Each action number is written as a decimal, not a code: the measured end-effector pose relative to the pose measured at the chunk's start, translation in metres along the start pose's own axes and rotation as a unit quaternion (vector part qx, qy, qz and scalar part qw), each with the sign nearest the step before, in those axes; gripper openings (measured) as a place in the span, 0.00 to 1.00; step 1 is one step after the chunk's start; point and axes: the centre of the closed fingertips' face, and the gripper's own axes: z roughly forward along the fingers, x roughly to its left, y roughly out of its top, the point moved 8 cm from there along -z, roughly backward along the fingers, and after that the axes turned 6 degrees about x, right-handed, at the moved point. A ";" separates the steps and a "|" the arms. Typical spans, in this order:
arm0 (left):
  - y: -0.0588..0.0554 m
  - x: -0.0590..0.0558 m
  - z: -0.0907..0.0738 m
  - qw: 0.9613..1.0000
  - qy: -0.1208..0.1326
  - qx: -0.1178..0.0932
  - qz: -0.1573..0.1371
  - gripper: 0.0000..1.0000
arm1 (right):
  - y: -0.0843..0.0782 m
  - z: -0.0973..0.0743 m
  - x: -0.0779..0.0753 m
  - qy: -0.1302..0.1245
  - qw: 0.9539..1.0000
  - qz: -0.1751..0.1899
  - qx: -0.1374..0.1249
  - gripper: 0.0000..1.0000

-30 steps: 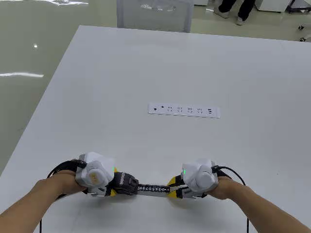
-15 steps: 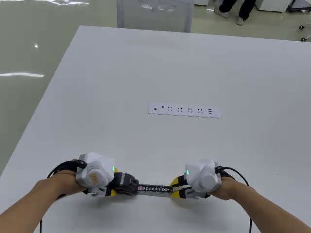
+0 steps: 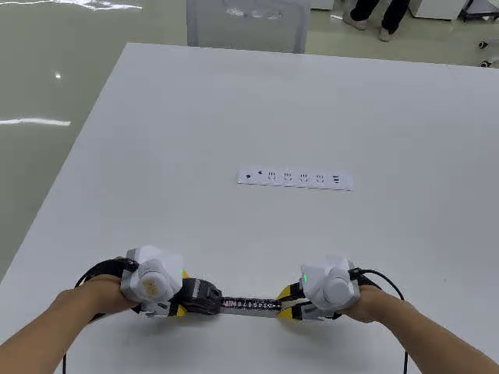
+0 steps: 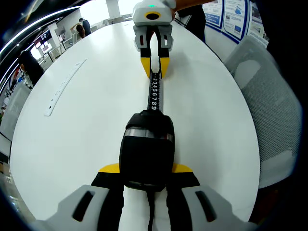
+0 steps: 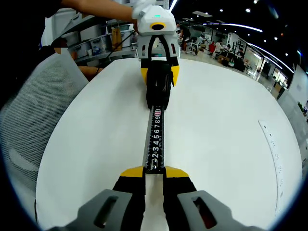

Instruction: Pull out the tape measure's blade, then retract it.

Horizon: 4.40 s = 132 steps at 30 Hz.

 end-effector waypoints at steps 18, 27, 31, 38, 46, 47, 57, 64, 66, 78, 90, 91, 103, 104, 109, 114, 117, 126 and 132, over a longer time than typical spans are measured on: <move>-0.001 0.000 0.002 1.000 -0.001 0.002 -0.001 0.29 | -0.005 -0.004 0.000 -0.003 1.000 -0.004 0.002 0.12; 0.000 0.000 0.002 1.000 0.000 0.003 -0.001 0.29 | -0.008 -0.007 0.001 -0.004 1.000 -0.004 0.003 0.12; 0.002 -0.001 0.000 1.000 -0.001 0.004 -0.001 0.29 | -0.009 -0.008 0.002 -0.005 1.000 -0.004 0.004 0.12; 0.002 -0.002 0.000 1.000 -0.001 0.003 -0.001 0.29 | -0.012 -0.010 0.002 -0.005 1.000 -0.003 0.005 0.12; 0.004 -0.003 0.000 1.000 -0.001 0.004 -0.001 0.29 | -0.015 -0.013 0.004 -0.006 1.000 -0.002 0.007 0.12; 0.005 -0.003 -0.001 1.000 -0.001 0.004 -0.001 0.29 | -0.016 -0.013 0.004 -0.006 1.000 -0.002 0.007 0.12; 0.006 -0.003 -0.003 1.000 -0.001 0.005 -0.001 0.29 | -0.018 -0.016 0.004 -0.007 1.000 -0.002 0.009 0.12; 0.007 -0.003 -0.005 1.000 -0.002 0.004 -0.001 0.29 | -0.021 -0.018 0.004 -0.006 1.000 -0.002 0.010 0.12; 0.006 -0.003 -0.005 1.000 -0.002 0.005 -0.002 0.29 | -0.022 -0.019 0.004 -0.006 1.000 -0.001 0.009 0.12; 0.006 -0.002 -0.005 1.000 -0.001 0.006 -0.002 0.29 | -0.026 -0.022 0.005 -0.005 1.000 -0.003 0.012 0.12; 0.000 0.000 0.001 1.000 -0.002 0.006 -0.001 0.29 | -0.030 -0.026 0.006 -0.005 1.000 -0.003 0.015 0.12; 0.000 0.000 0.001 1.000 -0.002 0.006 -0.001 0.29 | -0.030 -0.026 0.006 -0.006 1.000 -0.003 0.016 0.12; 0.004 -0.002 -0.002 1.000 -0.001 0.006 -0.001 0.29 | -0.031 -0.029 0.006 -0.007 1.000 -0.006 0.016 0.12; 0.004 -0.002 -0.003 1.000 -0.001 0.005 -0.001 0.29 | -0.031 -0.029 0.007 -0.007 1.000 -0.006 0.016 0.12; 0.004 -0.002 -0.003 1.000 -0.001 0.004 -0.001 0.29 | -0.032 -0.031 0.007 -0.006 1.000 -0.006 0.018 0.12; 0.003 -0.002 -0.002 1.000 -0.001 0.005 -0.003 0.29 | -0.035 -0.032 0.007 -0.007 1.000 -0.007 0.020 0.12; 0.003 -0.001 -0.003 1.000 -0.002 0.005 -0.003 0.29 | -0.036 -0.033 0.007 -0.008 1.000 -0.006 0.021 0.12; 0.003 -0.002 -0.002 1.000 -0.001 0.006 -0.003 0.29 | -0.043 -0.037 0.008 -0.009 1.000 -0.005 0.024 0.12; 0.003 -0.002 -0.002 1.000 -0.001 0.007 -0.003 0.29 | -0.046 -0.039 0.008 -0.010 1.000 -0.004 0.027 0.12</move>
